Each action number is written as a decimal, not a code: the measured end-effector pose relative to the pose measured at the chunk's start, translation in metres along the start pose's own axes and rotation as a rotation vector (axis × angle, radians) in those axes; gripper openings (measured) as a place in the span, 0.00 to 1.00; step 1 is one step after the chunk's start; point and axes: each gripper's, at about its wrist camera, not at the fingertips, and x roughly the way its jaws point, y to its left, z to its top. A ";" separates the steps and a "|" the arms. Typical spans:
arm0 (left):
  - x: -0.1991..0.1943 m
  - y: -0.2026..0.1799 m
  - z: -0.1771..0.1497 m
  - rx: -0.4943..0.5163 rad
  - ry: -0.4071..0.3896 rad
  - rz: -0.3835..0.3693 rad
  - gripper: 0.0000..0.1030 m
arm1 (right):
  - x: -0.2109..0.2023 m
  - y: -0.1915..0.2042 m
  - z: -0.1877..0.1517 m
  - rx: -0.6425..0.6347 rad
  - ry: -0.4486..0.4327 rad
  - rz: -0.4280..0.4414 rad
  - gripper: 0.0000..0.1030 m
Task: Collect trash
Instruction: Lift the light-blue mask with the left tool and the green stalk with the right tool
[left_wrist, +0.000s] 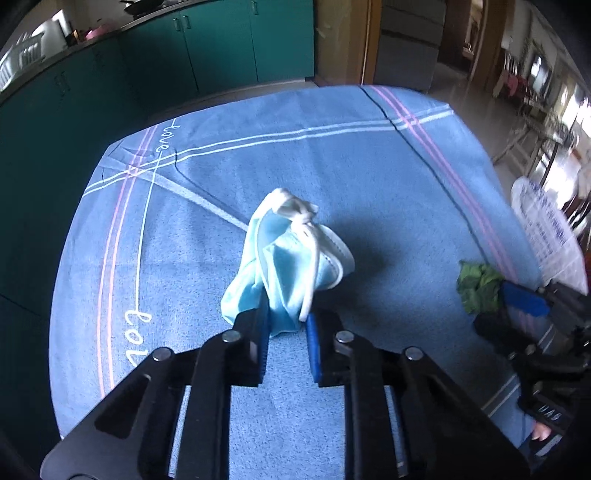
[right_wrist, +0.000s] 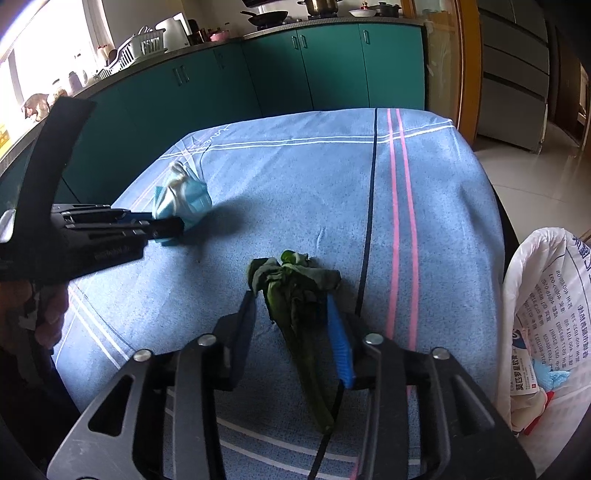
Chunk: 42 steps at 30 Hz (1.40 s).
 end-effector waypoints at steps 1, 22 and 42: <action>-0.003 0.001 0.000 -0.009 -0.010 -0.007 0.17 | 0.000 0.001 0.000 -0.003 0.001 -0.004 0.42; -0.037 -0.013 -0.012 -0.006 -0.101 -0.075 0.16 | -0.003 0.005 0.001 -0.035 -0.020 -0.004 0.59; -0.039 -0.012 -0.014 -0.022 -0.104 -0.064 0.17 | 0.006 0.022 -0.009 -0.108 0.008 -0.054 0.43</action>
